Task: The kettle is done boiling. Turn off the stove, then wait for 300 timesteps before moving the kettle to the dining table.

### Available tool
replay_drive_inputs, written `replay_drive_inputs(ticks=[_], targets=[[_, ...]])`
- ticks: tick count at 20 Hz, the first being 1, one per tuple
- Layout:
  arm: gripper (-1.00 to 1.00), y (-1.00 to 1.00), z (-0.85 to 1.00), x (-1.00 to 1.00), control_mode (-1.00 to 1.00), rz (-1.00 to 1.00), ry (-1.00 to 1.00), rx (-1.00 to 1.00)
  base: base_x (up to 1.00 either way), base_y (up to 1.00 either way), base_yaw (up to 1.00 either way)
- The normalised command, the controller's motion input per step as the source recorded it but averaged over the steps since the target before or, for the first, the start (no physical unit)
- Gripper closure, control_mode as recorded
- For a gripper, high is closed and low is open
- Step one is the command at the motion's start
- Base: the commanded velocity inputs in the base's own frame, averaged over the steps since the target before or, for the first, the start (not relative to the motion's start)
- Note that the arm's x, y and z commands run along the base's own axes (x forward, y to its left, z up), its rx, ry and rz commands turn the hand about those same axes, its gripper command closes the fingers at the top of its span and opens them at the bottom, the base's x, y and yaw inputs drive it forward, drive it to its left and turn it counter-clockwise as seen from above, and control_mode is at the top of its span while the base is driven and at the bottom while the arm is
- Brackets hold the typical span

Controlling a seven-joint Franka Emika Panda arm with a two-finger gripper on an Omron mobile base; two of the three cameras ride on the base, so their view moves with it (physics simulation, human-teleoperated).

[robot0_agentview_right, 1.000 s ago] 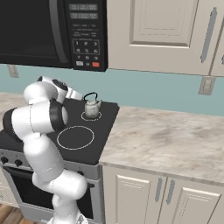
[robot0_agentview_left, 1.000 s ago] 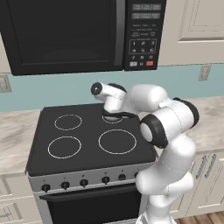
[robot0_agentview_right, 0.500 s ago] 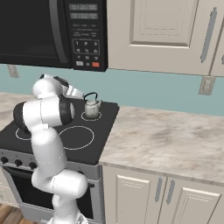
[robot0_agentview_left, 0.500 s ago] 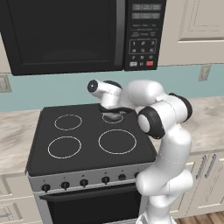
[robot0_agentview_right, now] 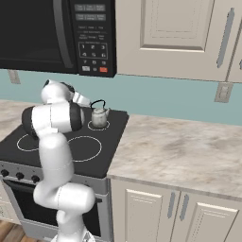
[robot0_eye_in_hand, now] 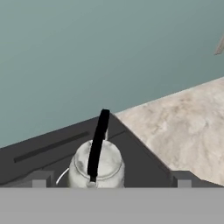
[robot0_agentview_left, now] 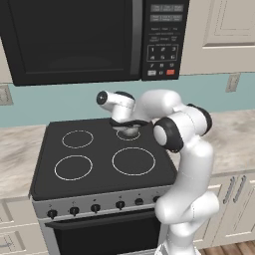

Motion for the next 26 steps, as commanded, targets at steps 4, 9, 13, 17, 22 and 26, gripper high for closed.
replay_drive_inputs(ticks=[4, 9, 13, 17, 22, 26], targets=[[-1.00, 0.00, -0.04, 0.19, -1.00, -0.01, 0.00, 0.00, 0.00, 0.00, 0.00], [-1.00, 0.00, -0.08, 0.05, -1.00, 0.00, -0.01, 0.01, 0.00, 0.00, 0.00], [-1.00, -0.03, -0.14, 0.01, -1.00, 0.00, -0.03, 0.03, 0.00, 0.00, 0.00], [-1.00, -0.06, -0.16, 0.04, -1.00, 0.00, -0.01, 0.05, 0.00, 0.00, 0.00], [-1.00, -0.01, -0.04, 0.14, -1.00, 0.00, 0.00, 0.03, 0.00, 0.00, 0.00], [-1.00, 0.00, 0.00, 0.14, -1.00, 0.00, 0.00, 0.01, 0.00, 0.00, 0.00]])
